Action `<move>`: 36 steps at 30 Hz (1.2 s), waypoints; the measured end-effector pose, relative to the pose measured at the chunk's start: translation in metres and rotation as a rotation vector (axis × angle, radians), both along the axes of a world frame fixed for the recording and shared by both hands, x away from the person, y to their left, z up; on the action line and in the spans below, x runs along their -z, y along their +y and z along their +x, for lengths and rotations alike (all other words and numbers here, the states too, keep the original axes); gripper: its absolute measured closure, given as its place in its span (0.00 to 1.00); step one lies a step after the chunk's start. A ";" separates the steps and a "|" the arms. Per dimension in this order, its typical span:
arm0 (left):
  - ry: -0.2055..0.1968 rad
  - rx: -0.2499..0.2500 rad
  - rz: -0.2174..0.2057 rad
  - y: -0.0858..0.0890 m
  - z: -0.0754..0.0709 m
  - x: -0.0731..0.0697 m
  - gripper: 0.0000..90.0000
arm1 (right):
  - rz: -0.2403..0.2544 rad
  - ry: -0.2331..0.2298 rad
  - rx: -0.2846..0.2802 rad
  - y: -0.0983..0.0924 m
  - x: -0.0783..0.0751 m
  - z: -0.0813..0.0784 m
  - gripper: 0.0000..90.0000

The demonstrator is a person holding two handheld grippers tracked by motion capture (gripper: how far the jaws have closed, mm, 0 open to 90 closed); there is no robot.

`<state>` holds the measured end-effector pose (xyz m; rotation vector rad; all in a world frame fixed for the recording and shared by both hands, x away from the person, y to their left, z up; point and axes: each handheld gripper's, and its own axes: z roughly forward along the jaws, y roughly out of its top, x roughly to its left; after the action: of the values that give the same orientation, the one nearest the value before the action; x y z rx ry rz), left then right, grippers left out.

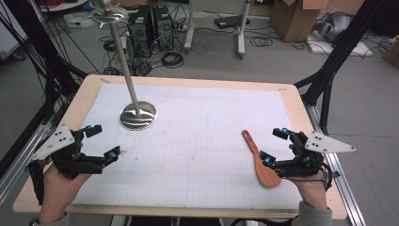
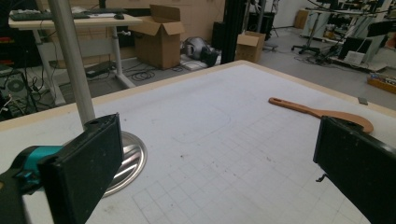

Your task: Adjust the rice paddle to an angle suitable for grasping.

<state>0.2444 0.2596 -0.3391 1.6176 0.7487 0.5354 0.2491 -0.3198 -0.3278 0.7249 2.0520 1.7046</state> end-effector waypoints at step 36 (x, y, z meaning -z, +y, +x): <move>0.024 -0.001 0.014 0.001 -0.004 0.005 0.02 | -0.056 0.076 0.138 -0.014 0.019 0.014 0.69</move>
<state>0.2406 0.2605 -0.3437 1.6387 0.7653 0.5236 0.2629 -0.3335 -0.3467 0.9036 2.0393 1.5598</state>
